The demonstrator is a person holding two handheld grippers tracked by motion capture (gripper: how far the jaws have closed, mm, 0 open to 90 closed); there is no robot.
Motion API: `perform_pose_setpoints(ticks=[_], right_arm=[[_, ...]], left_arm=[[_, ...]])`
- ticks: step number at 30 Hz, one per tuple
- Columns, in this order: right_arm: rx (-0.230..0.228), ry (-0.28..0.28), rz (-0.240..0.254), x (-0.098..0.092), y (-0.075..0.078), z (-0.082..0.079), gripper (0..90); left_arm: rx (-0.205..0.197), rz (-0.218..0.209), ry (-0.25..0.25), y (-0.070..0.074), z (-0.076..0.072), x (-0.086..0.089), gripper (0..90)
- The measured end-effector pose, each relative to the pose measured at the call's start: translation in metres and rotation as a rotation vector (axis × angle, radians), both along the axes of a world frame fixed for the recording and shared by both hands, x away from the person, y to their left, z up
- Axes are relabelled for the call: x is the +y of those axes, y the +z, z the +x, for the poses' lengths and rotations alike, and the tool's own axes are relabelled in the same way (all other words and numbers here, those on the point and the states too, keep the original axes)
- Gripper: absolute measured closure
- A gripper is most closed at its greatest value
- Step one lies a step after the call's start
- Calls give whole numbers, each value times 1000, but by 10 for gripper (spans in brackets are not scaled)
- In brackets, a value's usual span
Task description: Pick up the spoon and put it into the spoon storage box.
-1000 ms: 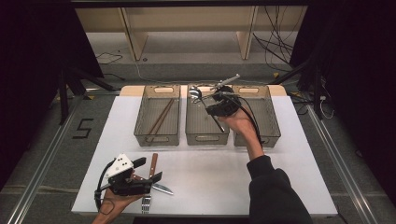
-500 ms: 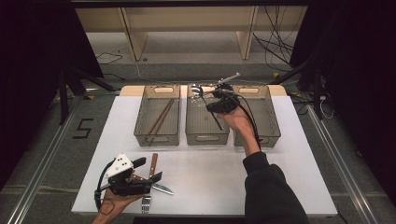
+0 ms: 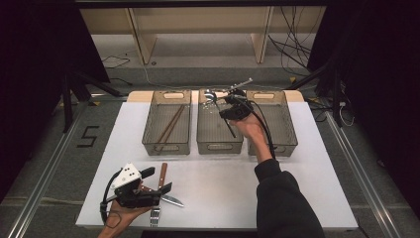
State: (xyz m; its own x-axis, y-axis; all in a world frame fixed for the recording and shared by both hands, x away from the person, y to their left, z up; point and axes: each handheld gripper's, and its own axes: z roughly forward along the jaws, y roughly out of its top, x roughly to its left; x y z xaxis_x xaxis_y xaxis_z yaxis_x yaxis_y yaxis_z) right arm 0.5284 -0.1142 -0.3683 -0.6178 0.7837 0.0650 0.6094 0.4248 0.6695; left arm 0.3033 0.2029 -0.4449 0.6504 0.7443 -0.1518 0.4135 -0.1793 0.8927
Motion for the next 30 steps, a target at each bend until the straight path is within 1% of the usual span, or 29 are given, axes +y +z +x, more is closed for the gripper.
perform_pose_setpoints(ticks=[7, 23, 30], right_arm=[[12, -6, 5, 3, -8, 3, 854], [49, -11, -9, 13, -25, 7, 852], [71, -20, -13, 13, -31, 7, 851]], left_arm=[[-1, -1, 0, 0, 0, 0, 164], [-3, 3, -2, 0, 0, 1, 164], [-3, 0, -1, 0, 0, 1, 164]])
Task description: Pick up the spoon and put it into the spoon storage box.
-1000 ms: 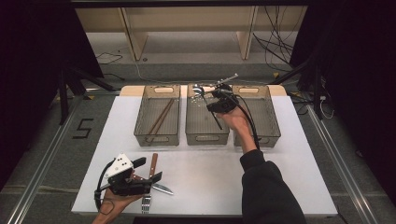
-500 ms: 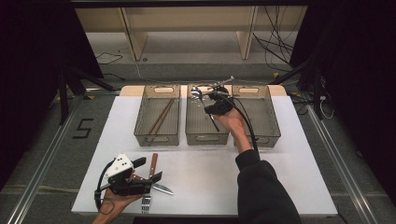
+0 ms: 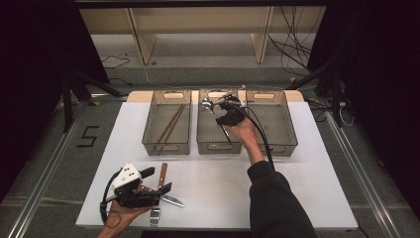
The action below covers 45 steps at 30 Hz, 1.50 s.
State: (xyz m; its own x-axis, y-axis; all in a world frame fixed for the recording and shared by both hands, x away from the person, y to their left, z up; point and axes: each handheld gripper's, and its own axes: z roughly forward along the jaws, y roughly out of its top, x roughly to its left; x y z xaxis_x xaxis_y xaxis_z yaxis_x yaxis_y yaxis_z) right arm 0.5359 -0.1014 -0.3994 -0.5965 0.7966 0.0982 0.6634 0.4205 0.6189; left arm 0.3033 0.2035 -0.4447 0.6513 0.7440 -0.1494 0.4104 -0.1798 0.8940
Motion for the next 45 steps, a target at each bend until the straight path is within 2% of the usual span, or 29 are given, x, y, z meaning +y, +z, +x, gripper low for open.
perform_pose_setpoints(ticks=[11, 13, 15, 22, 25, 34, 45], right_arm=[[33, -14, -1, -2, -12, 0, 820], [39, -15, 5, -2, -11, 0, 765], [44, -12, 10, -2, -10, -1, 749], [31, 6, 24, -4, -4, -5, 679], [22, 18, 36, -6, -1, -9, 613], [-31, 57, 82, -11, 13, -31, 476], [-96, 106, 166, -26, 26, -69, 415]], left_arm=[[1, 1, 1, 0, 0, 0, 164], [2, 0, 2, 0, 0, 0, 164], [1, 3, 0, 0, 0, 0, 164], [1, 0, 3, 0, 0, 0, 164], [2, 0, 3, 0, 0, 1, 163], [2, 1, 5, 0, 0, 0, 164], [1, 2, 5, 0, 0, 0, 164]])
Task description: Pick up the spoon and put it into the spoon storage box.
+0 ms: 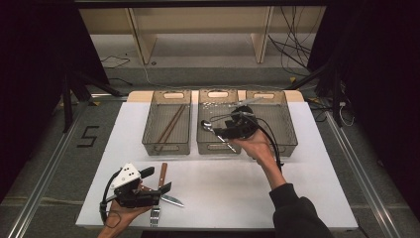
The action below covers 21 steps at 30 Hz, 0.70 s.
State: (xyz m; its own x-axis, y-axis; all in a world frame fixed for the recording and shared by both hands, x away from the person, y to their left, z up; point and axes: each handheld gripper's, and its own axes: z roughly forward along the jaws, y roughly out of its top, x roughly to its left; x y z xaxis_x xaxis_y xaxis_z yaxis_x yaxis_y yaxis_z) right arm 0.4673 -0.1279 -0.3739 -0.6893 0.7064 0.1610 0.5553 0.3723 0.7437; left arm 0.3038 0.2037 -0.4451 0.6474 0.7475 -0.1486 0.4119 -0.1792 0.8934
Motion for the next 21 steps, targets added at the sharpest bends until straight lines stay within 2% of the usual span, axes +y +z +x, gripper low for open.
perform_pose_setpoints(ticks=[13, 21], right_arm=[[-57, 2, 52, -18, 1, -28, 374], [-89, -6, 90, -41, -5, -52, 357]], left_arm=[[8, -5, 2, 0, 0, 1, 163], [14, -17, 3, 0, 1, 1, 163]])
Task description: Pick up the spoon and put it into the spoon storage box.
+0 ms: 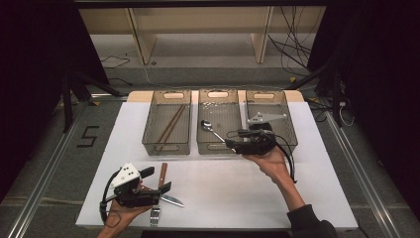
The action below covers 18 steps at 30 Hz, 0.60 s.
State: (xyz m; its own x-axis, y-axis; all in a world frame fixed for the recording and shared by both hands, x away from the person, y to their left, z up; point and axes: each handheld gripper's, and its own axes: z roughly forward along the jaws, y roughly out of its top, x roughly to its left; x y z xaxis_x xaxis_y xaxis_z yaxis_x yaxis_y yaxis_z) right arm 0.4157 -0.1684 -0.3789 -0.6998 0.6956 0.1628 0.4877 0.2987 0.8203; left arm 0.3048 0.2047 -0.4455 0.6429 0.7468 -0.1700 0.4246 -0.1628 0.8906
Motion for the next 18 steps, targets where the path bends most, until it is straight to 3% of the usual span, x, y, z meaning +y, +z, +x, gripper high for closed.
perform_pose_setpoints(ticks=[18], right_arm=[[-28, -40, 45, -39, -20, -41, 347]], left_arm=[[6, 4, 8, 1, 3, 4, 163]])
